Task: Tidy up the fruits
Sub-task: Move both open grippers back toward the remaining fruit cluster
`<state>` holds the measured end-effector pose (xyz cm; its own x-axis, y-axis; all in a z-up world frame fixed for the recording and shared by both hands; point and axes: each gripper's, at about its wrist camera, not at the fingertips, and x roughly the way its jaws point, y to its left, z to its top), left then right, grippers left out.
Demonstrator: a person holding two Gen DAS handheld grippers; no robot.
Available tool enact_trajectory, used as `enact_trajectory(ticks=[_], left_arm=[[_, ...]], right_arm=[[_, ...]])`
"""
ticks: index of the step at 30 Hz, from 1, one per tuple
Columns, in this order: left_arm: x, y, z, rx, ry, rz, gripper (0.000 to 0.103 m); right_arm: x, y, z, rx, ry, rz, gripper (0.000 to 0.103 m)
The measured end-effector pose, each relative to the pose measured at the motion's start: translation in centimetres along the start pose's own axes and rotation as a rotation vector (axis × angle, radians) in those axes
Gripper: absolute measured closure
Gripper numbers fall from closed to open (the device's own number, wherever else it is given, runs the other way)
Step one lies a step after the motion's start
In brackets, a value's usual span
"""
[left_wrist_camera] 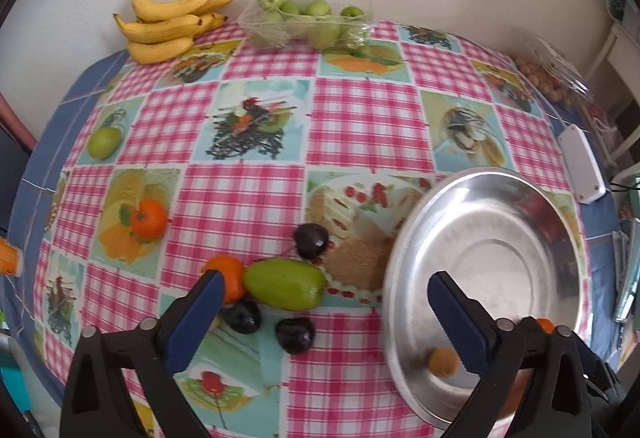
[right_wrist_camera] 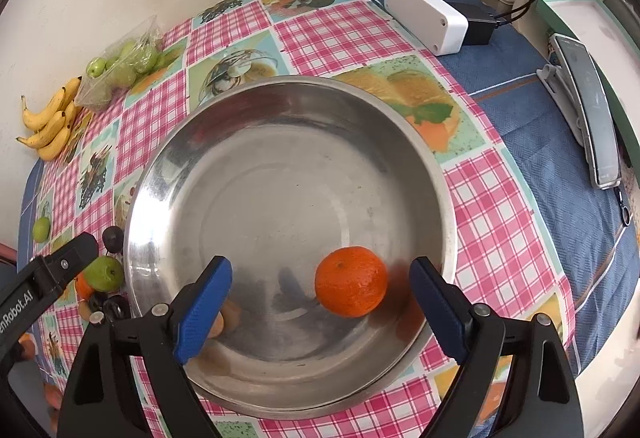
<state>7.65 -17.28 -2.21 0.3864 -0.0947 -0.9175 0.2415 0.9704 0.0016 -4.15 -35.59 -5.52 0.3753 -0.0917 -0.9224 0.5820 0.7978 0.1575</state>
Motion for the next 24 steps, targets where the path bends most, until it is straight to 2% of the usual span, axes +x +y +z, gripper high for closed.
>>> enact_trajectory(ticks=[5,7,8,12,17,24], left_arm=[[0.0,1.3,0.4,0.003,-0.023,0.032,0.0],[-0.1,1.7,0.5,0.003,-0.038,0.043,0.0],[-0.2,1.9,0.6,0.006,-0.049,0.047,0.0],[-0.5,2.9,0.7,0.012,-0.076,0.056,0.0],[-0.3,5.3,0.7,-0.027,-0.059,0.051,0.0],[0.0,9.0,0.2,-0.048,-0.048,0.137,0.0]], right_arm=[[-0.3,0.5,0.1,-0.017,-0.029,0.023,0.012],[-0.5,0.9,0.1,-0.03,-0.038,0.034,0.007],[-0.5,1.1,0.1,-0.037,-0.043,0.041,0.0],[-0.8,2.1,0.1,-0.065,-0.061,0.08,0.0],[-1.0,3.2,-0.2,-0.091,-0.083,0.087,0.0],[-1.2,4.7,-0.5,-0.103,-0.098,0.151,0.0]])
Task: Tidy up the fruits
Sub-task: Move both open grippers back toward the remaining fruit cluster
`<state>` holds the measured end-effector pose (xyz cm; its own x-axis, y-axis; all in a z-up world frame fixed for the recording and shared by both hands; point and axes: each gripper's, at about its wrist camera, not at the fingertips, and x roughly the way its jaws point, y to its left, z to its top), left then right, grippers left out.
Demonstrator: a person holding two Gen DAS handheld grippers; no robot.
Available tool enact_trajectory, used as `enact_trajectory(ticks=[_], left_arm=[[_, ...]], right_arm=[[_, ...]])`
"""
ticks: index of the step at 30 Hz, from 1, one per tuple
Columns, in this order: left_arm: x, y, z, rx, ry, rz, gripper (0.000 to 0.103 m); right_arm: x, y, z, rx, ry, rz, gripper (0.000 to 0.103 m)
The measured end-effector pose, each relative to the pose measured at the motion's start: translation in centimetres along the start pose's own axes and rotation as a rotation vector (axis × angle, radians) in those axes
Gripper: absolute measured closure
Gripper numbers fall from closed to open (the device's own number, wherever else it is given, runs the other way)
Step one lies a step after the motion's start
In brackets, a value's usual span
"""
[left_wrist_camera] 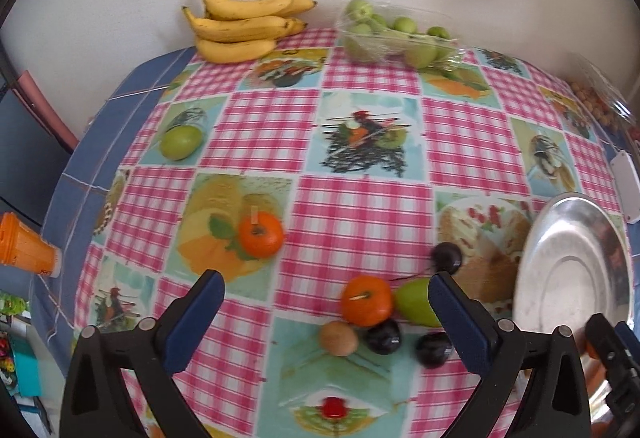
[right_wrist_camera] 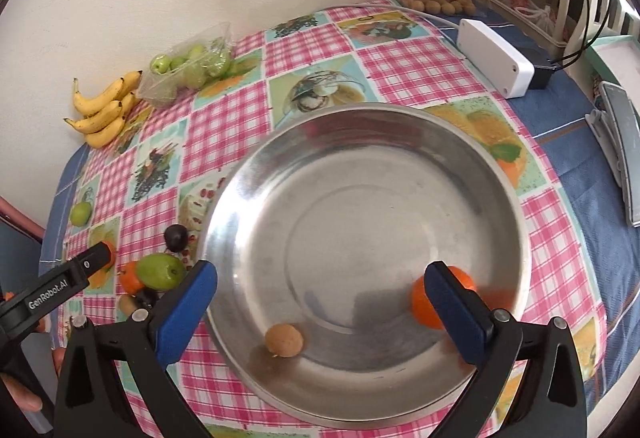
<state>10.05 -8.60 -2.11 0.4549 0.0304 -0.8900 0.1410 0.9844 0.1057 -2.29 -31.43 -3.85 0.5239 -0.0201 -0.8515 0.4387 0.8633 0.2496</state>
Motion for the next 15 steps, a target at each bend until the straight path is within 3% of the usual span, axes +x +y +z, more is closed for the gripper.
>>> enact_trajectory(ticks=[7,15], left_arm=[[0.5,3.8,-0.2,-0.063,0.008,0.051,0.0],[0.9,6.3,-0.9,-0.118,0.038,0.043,0.0]], right_arm=[[-0.3,3.4,-0.6,-0.085,-0.018,0.043,0.0],[0.1,8.4,-1.8,-0.217,-0.009,0.108,0.0]])
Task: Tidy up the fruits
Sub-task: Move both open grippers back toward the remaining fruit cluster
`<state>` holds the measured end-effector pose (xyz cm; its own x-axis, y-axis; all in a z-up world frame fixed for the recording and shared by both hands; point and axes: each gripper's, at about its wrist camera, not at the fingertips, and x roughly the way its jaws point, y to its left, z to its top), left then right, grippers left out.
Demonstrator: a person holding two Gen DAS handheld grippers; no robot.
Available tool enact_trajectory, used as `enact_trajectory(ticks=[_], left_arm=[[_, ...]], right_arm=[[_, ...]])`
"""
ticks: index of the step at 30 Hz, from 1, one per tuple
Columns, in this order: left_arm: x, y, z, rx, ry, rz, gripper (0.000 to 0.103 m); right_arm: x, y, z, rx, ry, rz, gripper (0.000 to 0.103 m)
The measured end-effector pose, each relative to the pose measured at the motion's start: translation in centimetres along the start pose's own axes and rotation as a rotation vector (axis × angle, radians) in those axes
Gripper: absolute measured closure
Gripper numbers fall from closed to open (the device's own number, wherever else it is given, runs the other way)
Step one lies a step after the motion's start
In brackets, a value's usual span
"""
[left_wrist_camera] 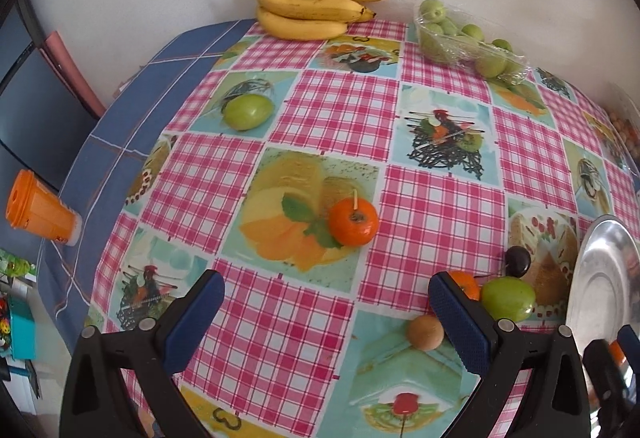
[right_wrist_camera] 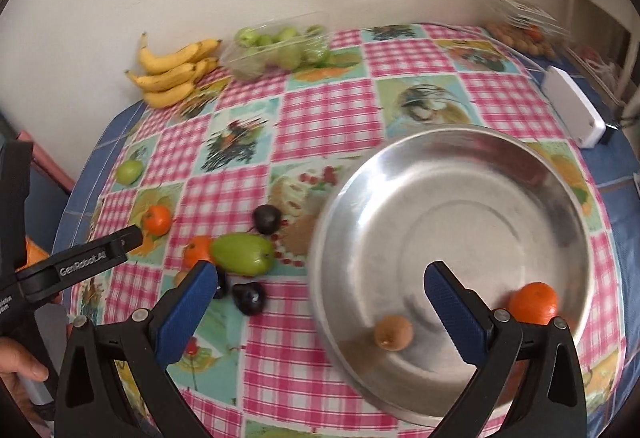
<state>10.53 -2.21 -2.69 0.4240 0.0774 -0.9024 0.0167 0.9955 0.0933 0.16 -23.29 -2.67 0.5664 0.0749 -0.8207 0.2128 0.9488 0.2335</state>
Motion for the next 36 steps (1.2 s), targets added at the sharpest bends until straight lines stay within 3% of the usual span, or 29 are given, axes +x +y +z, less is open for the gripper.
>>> enact_trajectory(ticks=[12,20,25,36], left_arm=[[0.3,4.9,0.3,-0.108,-0.005,0.042,0.0],[1.0,7.0,0.5,-0.154,0.012,0.051,0.0],[1.3,8.3,0.7,-0.207,0.014,0.029,0.0],[1.9,8.8,1.7,-0.245,0.005,-0.071,0.0]], right_arm=[[2.0,6.0,-0.9,-0.115,0.039,0.088,0.0],[4.0,8.6,-1.5,-0.145,0.087,0.098,0.0],[4.9,9.4,-1.8,-0.175,0.114,0.107,0.0],[5.1,8.0,-0.8,-0.095,0.111,0.141,0.0]])
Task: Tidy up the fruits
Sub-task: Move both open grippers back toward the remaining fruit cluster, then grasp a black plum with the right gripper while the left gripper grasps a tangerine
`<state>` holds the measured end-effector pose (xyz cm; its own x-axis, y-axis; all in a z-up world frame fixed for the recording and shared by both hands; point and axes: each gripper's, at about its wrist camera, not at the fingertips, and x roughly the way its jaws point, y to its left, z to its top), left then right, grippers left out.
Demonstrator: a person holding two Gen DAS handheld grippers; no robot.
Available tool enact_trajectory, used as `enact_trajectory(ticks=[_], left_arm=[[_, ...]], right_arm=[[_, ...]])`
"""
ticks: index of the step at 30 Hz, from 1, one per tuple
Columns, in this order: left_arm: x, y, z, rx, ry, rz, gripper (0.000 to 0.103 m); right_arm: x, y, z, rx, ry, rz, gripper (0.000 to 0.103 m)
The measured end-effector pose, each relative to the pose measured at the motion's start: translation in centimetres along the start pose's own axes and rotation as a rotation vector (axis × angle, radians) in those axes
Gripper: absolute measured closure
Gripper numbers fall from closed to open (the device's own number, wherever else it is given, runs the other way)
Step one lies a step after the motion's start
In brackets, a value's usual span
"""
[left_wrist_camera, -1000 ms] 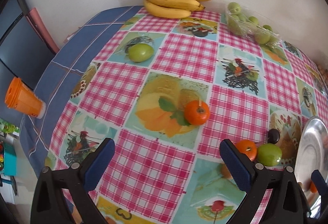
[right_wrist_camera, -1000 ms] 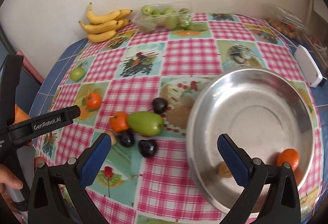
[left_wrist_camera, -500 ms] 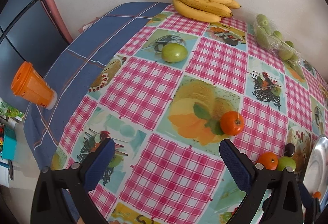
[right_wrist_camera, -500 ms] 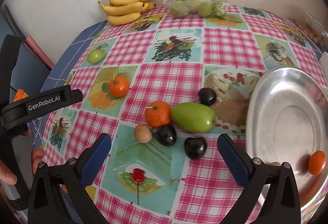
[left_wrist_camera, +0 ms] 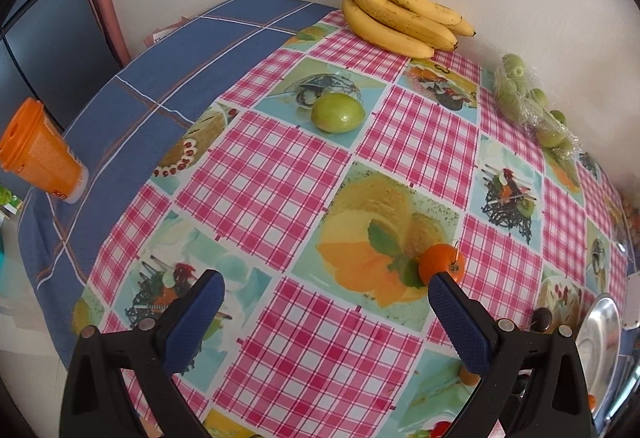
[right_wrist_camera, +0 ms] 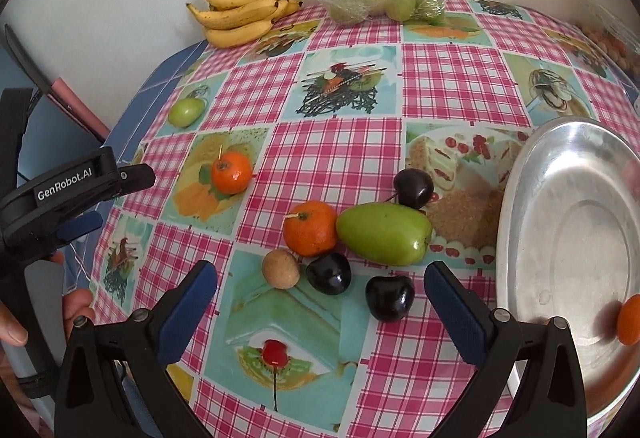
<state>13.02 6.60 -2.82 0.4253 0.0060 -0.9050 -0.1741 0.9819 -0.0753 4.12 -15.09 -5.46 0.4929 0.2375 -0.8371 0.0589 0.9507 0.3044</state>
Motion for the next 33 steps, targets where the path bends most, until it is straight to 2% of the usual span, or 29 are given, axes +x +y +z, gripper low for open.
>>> enact_trajectory(ticks=[4,13,19,21,25,29,31,33], left_arm=[[-0.2,-0.5,0.4,-0.002,-0.013,-0.061,0.0],[-0.2,-3.5,1.0,0.087,-0.018,-0.176,0.0],[0.2,-5.0,1.1,0.14,-0.016,-0.155,0.0],[0.4,-5.4,1.2,0.147,-0.012,-0.147,0.0],[1.0,-6.2,1.1,0.158,0.015,-0.154,0.0],[1.8,-6.6,1.2,0.147,0.042,-0.152,0.0],[2.3,-6.6,1.3,0.138,0.057,-0.158,0.001],[2.7,-6.8,1.4,0.136,0.072,-0.164,0.003]], right_arm=[[-0.3,-0.2,0.8,0.023,-0.016,0.032,0.0],[-0.5,-0.4,2.8,0.021,-0.044,0.02,0.0],[-0.2,-1.8,3.5,0.048,-0.032,-0.004,0.001],[-0.2,-2.2,3.6,0.06,-0.028,-0.008,0.007],[-0.2,-2.8,3.7,0.077,-0.027,-0.022,0.009],[-0.1,-3.4,4.1,0.097,-0.03,-0.033,0.029],[0.2,-3.6,4.4,0.095,-0.026,-0.045,0.031],[0.5,-3.7,4.6,0.094,-0.018,-0.055,0.039]])
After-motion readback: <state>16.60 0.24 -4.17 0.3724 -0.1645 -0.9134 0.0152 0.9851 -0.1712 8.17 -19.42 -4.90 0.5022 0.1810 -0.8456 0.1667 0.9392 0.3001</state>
